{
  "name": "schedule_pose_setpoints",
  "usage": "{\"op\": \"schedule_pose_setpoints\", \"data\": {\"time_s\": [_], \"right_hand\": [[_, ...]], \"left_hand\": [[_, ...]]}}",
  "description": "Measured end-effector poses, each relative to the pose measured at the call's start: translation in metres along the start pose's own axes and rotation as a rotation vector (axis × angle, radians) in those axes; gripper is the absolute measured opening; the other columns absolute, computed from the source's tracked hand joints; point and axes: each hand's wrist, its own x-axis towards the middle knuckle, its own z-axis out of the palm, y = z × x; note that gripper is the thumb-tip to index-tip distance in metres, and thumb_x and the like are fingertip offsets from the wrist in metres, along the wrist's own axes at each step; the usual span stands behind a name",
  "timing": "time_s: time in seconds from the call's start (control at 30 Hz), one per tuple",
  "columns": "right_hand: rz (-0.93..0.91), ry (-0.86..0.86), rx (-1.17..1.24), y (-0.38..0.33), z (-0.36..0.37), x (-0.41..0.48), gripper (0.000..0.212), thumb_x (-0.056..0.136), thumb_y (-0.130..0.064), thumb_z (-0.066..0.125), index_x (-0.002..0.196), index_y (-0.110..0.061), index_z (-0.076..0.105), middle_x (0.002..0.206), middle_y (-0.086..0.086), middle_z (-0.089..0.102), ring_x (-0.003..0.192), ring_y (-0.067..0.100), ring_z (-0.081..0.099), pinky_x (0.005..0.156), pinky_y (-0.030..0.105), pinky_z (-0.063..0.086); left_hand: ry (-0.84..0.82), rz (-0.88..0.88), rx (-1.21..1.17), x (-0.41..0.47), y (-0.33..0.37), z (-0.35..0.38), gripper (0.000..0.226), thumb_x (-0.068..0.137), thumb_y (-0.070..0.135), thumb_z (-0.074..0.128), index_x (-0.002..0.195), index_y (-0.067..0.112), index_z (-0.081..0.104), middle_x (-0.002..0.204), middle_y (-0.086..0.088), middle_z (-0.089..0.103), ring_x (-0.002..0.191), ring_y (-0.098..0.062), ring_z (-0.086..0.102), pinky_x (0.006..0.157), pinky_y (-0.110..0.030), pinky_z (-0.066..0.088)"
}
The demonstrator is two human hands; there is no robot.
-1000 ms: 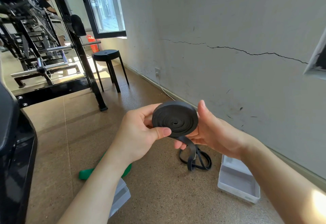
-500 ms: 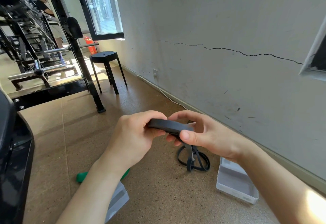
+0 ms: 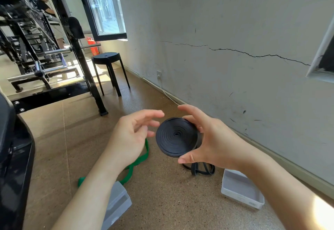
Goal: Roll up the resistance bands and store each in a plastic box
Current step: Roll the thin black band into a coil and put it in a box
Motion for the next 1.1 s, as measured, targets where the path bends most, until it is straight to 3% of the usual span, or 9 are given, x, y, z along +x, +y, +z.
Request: {"op": "schedule_pose_setpoints", "data": {"time_s": [0.1, 0.17, 0.3, 0.4, 0.57, 0.67, 0.83, 0.9, 1.1], "right_hand": [[-0.050, 0.038, -0.171, -0.002, 0.005, 0.001, 0.114, 0.057, -0.038, 0.092, 0.149, -0.036, 0.024, 0.134, -0.013, 0.055, 0.122, 0.009, 0.050, 0.104, 0.028, 0.041], [-0.101, 0.034, -0.221, -0.002, 0.010, 0.002, 0.113, 0.058, -0.037, 0.091, 0.151, -0.030, 0.027, 0.139, -0.012, 0.052, 0.124, 0.011, 0.048, 0.105, 0.027, 0.038], [-0.172, 0.037, -0.257, -0.002, 0.015, 0.003, 0.108, 0.060, -0.037, 0.091, 0.150, -0.026, 0.031, 0.146, -0.014, 0.044, 0.129, 0.008, 0.042, 0.106, 0.017, 0.030], [-0.202, 0.021, -0.293, -0.002, 0.018, 0.003, 0.105, 0.060, -0.036, 0.090, 0.148, -0.026, 0.034, 0.145, -0.014, 0.045, 0.124, 0.011, 0.045, 0.103, 0.020, 0.034], [-0.238, 0.000, -0.317, 0.000, 0.024, 0.005, 0.102, 0.058, -0.037, 0.091, 0.144, -0.027, 0.037, 0.141, -0.011, 0.047, 0.122, 0.013, 0.047, 0.101, 0.020, 0.034], [-0.214, -0.049, -0.306, 0.000, 0.029, 0.005, 0.105, 0.060, -0.037, 0.089, 0.146, -0.033, 0.029, 0.139, -0.012, 0.044, 0.124, 0.009, 0.042, 0.101, 0.016, 0.031], [-0.097, -0.085, -0.154, -0.002, 0.028, 0.010, 0.114, 0.060, -0.035, 0.090, 0.149, -0.038, 0.020, 0.132, -0.012, 0.051, 0.120, 0.003, 0.046, 0.097, 0.010, 0.033], [-0.007, -0.101, -0.049, -0.002, 0.022, 0.011, 0.103, 0.066, -0.032, 0.088, 0.147, -0.036, 0.026, 0.122, -0.012, 0.059, 0.110, 0.001, 0.054, 0.091, 0.006, 0.038], [0.064, -0.069, 0.162, 0.006, 0.011, 0.012, 0.027, 0.089, -0.021, 0.070, 0.116, -0.024, 0.069, 0.099, -0.016, 0.073, 0.091, -0.008, 0.066, 0.083, 0.014, 0.051]], "left_hand": [[-0.094, -0.108, -0.133, 0.000, 0.004, 0.000, 0.023, 0.091, 0.014, 0.060, 0.107, 0.030, 0.067, 0.103, 0.014, 0.073, 0.095, -0.006, 0.068, 0.074, -0.023, 0.055], [-0.102, -0.147, -0.164, -0.001, 0.005, 0.004, 0.021, 0.087, 0.019, 0.065, 0.106, 0.028, 0.067, 0.096, 0.010, 0.075, 0.089, -0.011, 0.071, 0.065, -0.026, 0.056], [-0.055, -0.250, -0.235, 0.000, 0.002, 0.001, 0.017, 0.085, 0.026, 0.066, 0.101, 0.024, 0.073, 0.091, -0.001, 0.076, 0.088, -0.021, 0.072, 0.081, -0.051, 0.057], [-0.122, -0.283, -0.219, 0.000, 0.000, -0.003, 0.027, 0.079, 0.040, 0.066, 0.097, 0.023, 0.076, 0.091, -0.005, 0.076, 0.090, -0.028, 0.071, 0.083, -0.059, 0.054], [-0.163, -0.276, -0.072, 0.000, 0.001, -0.004, 0.010, 0.088, 0.017, 0.066, 0.093, 0.023, 0.073, 0.082, 0.001, 0.076, 0.082, -0.017, 0.072, 0.085, -0.049, 0.055], [-0.081, -0.226, 0.168, 0.000, 0.001, 0.002, 0.016, 0.085, 0.018, 0.070, 0.082, 0.033, 0.070, 0.075, 0.010, 0.074, 0.079, -0.009, 0.070, 0.085, -0.040, 0.054], [0.089, -0.096, 0.368, -0.003, 0.010, 0.006, 0.010, 0.082, 0.022, 0.072, 0.091, 0.026, 0.075, 0.070, 0.015, 0.064, 0.080, -0.011, 0.064, 0.074, -0.026, 0.046], [0.101, -0.046, 0.416, -0.004, 0.011, 0.004, 0.007, 0.083, 0.023, 0.071, 0.088, 0.027, 0.075, 0.071, 0.013, 0.065, 0.078, -0.012, 0.062, 0.070, -0.026, 0.044], [0.141, 0.052, 0.447, -0.006, 0.010, 0.007, 0.004, 0.083, 0.021, 0.071, 0.082, 0.024, 0.074, 0.070, 0.006, 0.069, 0.072, -0.020, 0.060, 0.067, -0.033, 0.049]]}}
